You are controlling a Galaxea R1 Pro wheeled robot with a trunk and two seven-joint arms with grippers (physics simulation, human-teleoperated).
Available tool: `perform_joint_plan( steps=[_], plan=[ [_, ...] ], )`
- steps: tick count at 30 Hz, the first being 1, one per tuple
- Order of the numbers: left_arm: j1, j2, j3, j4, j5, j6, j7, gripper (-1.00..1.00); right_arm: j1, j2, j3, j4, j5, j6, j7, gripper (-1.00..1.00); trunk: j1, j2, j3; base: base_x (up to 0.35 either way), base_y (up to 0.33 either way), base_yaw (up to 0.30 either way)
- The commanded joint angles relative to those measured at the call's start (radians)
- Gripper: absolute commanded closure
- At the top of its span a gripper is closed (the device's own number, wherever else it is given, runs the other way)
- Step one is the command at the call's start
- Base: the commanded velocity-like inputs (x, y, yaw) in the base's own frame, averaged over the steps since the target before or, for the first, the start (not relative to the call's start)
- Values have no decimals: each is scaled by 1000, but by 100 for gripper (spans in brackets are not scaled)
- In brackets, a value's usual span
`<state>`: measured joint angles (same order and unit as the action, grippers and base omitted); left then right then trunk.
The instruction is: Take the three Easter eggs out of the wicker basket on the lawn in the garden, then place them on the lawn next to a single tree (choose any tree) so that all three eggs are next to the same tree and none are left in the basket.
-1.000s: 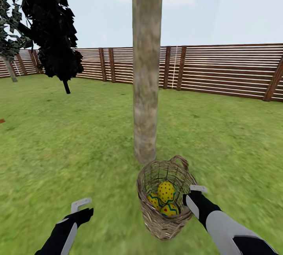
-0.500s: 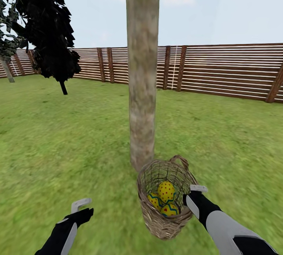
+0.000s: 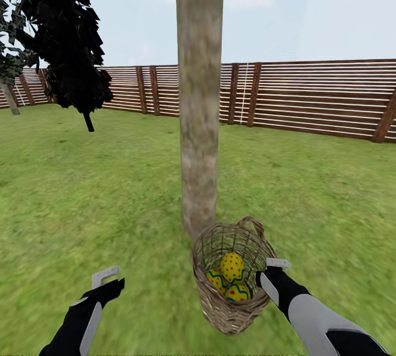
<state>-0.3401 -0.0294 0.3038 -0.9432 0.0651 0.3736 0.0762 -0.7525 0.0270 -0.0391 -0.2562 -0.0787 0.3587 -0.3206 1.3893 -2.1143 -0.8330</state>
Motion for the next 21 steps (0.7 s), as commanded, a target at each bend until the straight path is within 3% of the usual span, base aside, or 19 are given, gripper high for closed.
perform_joint_plan(
  steps=[1,21],
  plan=[
    [0,0,1,-2,7,5,4,-100,-1,1,-4,-3,-8,2,-5,100,4,-8,-4,0,0,0],
    [0,0,1,-8,7,10,5,-100,-1,1,-4,-3,-9,1,-4,100,80,-148,-67,0,0,0]
  ],
)
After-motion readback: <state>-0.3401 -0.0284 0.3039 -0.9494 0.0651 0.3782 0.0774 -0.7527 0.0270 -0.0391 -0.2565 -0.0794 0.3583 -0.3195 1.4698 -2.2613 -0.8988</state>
